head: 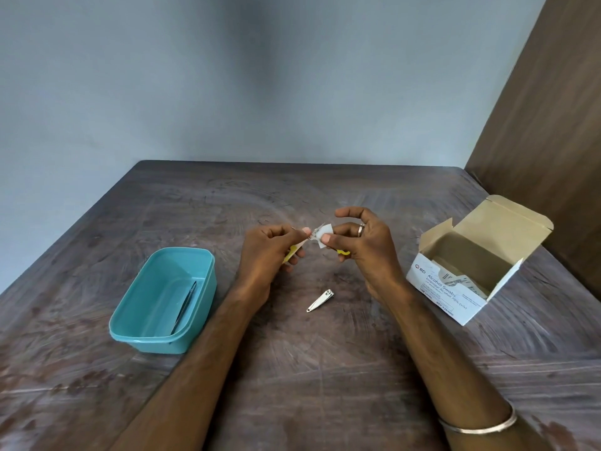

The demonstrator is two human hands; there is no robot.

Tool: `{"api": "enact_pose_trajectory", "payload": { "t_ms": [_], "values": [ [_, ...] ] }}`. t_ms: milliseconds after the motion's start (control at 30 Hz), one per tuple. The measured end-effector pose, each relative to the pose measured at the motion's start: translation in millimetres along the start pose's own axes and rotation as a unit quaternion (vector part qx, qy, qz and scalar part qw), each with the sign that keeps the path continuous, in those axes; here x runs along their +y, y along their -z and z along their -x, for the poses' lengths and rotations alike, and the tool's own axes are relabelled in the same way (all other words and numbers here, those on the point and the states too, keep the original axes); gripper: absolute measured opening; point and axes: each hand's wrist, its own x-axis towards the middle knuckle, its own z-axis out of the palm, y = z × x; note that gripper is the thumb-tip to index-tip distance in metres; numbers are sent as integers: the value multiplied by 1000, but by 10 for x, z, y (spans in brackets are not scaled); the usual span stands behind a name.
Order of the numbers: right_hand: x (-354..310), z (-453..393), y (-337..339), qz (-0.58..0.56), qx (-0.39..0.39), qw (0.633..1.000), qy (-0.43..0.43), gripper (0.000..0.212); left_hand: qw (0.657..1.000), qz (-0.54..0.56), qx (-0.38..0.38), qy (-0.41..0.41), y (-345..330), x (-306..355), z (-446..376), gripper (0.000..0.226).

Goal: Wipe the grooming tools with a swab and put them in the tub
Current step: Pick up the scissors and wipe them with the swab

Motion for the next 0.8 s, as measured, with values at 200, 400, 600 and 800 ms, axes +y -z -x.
{"api": "enact_pose_trajectory", "payload": {
  "t_ms": [200, 400, 600, 800],
  "values": [
    [10, -24, 6, 10, 42, 998, 35, 35, 999, 14, -38, 33, 3, -22, -17, 17],
    [-12, -40, 21, -22, 114, 989, 97, 28, 998, 42, -37, 30, 3, -61, -41, 14],
    [-97, 35, 5, -21, 68, 987, 143, 21, 997, 67, 10, 22, 6, -59, -64, 14],
    [-13, 46, -72, 78, -36, 993, 77, 10, 995, 95, 21, 26, 13, -40, -48, 20]
  ]
}}
